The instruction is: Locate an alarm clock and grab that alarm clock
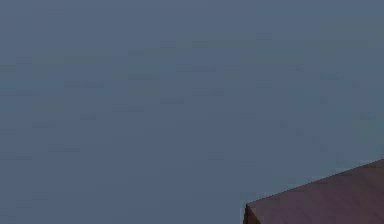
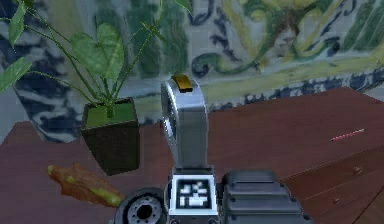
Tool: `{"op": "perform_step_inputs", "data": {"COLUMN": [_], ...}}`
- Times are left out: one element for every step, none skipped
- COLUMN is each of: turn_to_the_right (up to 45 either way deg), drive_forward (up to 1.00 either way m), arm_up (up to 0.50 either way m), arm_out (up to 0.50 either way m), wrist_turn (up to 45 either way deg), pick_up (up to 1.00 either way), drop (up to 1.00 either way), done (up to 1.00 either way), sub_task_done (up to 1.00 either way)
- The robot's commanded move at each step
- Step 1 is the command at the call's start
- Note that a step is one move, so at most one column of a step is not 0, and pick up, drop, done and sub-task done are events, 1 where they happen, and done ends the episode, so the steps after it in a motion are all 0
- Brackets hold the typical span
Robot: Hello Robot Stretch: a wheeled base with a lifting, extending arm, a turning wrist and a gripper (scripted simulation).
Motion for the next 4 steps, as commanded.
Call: {"op": "perform_step_inputs", "data": {"turn_to_the_right": [0.0, 0.0, 0.0, 0.0], "drive_forward": [0.0, 0.0, 0.0, 0.0], "arm_up": [0.0, 0.0, 0.0, 0.0], "arm_out": [0.12, 0.0, 0.0, 0.0], "wrist_turn": [0.0, 45.0, 45.0, 45.0], "pick_up": [0.0, 0.0, 0.0, 0.0], "drop": [0.0, 0.0, 0.0, 0.0], "done": [0.0, 0.0, 0.0, 0.0], "sub_task_done": [0.0, 0.0, 0.0, 0.0]}}
